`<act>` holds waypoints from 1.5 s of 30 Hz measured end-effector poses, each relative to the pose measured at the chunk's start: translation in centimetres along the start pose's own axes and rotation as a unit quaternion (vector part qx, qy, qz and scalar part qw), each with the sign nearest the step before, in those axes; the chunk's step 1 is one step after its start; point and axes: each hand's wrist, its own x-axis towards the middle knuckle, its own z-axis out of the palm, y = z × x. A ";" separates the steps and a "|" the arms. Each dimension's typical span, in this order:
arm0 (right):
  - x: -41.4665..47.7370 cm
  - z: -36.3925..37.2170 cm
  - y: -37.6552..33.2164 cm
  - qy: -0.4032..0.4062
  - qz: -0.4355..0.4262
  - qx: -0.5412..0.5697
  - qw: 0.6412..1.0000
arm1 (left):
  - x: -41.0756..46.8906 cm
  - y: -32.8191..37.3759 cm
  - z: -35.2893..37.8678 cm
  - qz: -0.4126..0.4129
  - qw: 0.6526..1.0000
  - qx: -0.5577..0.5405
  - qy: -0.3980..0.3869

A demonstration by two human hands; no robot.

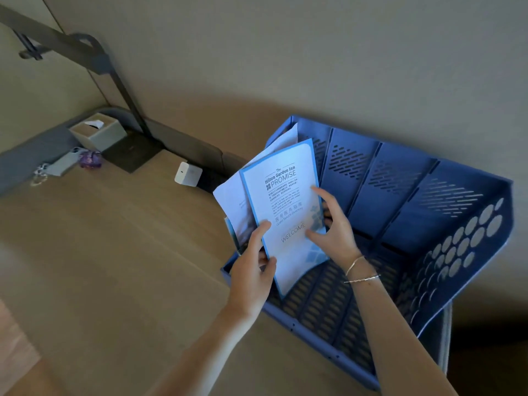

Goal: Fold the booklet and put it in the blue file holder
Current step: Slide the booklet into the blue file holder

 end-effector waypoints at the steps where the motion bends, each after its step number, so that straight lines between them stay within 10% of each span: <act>1: 0.0 0.2 0.3 0.003 0.001 -0.001 1.000 | -0.1 -0.2 0.1 -0.001 1.000 0.008 0.002; 45: 0.1 2.0 1.2 -0.035 0.034 -0.041 0.998 | -0.3 -1.1 0.9 -0.002 0.996 0.080 0.031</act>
